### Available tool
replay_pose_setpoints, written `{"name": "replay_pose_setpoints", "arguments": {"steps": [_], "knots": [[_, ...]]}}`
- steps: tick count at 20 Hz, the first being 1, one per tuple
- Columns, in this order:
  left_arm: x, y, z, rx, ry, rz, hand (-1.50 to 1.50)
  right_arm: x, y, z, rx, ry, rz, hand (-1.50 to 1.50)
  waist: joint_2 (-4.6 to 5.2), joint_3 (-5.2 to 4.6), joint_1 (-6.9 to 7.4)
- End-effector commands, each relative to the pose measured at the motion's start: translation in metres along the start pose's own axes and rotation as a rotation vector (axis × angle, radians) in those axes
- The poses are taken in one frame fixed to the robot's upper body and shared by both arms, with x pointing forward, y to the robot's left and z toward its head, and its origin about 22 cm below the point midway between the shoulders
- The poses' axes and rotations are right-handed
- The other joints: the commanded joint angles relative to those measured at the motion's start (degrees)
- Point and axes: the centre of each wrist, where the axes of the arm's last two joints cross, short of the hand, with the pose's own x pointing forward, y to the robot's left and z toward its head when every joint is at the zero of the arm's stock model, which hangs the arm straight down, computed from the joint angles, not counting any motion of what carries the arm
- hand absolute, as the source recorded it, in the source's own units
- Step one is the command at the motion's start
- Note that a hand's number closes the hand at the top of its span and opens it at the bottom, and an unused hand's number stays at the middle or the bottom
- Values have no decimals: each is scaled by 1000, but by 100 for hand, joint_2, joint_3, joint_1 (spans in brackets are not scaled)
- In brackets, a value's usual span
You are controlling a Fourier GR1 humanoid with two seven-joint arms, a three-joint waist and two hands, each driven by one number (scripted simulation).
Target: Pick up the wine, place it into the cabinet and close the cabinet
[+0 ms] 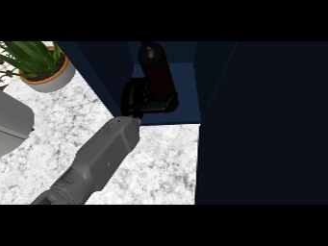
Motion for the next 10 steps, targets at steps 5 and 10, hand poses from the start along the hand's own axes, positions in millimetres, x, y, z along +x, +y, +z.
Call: {"name": "replay_pose_setpoints", "arguments": {"steps": [5, 10], "knots": [[3, 9, -10, 56, 14, -30, 150, 0, -3, -5, -3, -20, 3, -150, 2, 4, -4], [2, 11, -9, 67, -20, 1, 150, 1, 3, -12, 3, -13, -12, -150, 29, 0, -87]]}}
